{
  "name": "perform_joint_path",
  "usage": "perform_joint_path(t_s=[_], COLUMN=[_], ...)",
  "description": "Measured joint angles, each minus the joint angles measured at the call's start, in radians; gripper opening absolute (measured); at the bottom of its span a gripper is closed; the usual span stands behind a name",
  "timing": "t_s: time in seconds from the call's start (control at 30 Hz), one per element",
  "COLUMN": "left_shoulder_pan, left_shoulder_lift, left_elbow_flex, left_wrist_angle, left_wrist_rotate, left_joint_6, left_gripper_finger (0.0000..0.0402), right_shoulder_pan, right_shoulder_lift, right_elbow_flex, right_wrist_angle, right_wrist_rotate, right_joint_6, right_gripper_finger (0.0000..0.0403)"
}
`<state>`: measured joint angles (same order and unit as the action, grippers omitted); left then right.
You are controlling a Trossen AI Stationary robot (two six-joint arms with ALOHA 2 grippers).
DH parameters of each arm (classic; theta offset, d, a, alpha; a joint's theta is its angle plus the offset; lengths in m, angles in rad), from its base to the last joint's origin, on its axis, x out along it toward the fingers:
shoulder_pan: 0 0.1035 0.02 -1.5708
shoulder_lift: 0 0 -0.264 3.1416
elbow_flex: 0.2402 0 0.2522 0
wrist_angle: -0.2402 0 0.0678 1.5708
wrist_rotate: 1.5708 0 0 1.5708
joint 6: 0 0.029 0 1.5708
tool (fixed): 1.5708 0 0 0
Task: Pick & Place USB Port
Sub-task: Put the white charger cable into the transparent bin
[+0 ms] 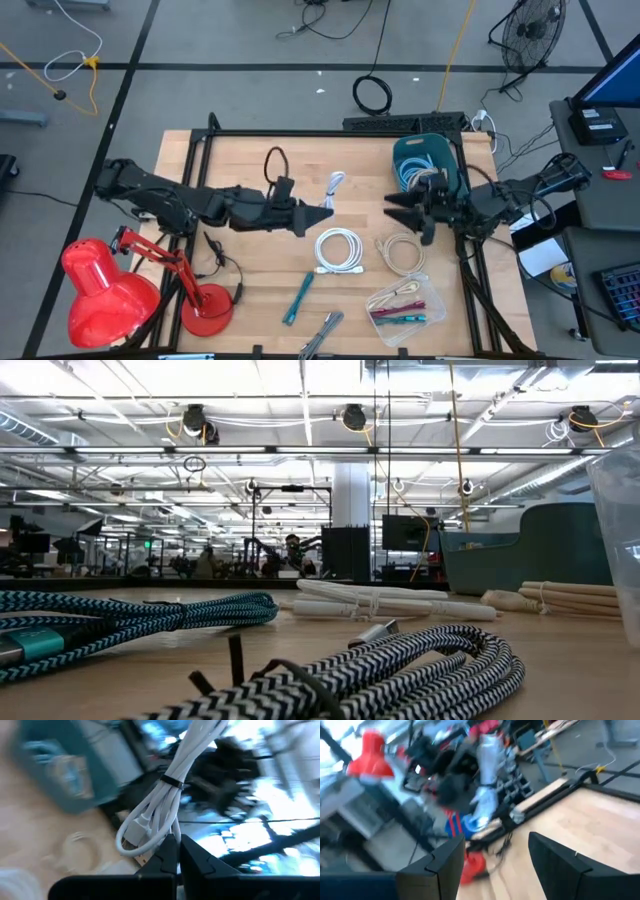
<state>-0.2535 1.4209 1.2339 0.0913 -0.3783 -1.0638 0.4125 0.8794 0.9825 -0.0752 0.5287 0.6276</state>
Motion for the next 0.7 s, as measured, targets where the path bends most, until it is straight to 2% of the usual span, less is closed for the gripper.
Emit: perform_joint_path(t_s=[0.1, 0.27, 0.47, 0.7], left_shoulder_pan=[0.006, 0.017, 0.051, 0.061], left_shoulder_lift=[0.004, 0.018, 0.056, 0.098], left_elbow_flex=[0.000, -0.001, -0.001, 0.000], left_wrist_angle=[0.088, 0.155, 0.287, 0.346], left_wrist_rotate=[0.056, 0.142, 0.246, 0.321], left_joint_6=[0.037, 0.097, 0.098, 0.074], left_gripper_finger=[0.0003, 0.0003, 0.0003, 0.0002], right_shoulder_pan=[-0.021, -0.030, -0.030, -0.034], right_shoulder_lift=[0.016, 0.072, 0.180, 0.282], right_elbow_flex=[0.000, 0.000, 0.000, 0.000], right_wrist_angle=[0.077, 0.251, 0.447, 0.551], right_wrist_rotate=[0.026, 0.020, -0.082, -0.086], right_joint_6=[-0.013, -0.121, -0.128, -0.093], right_gripper_finger=[0.0210, 0.0210, 0.0210, 0.0210])
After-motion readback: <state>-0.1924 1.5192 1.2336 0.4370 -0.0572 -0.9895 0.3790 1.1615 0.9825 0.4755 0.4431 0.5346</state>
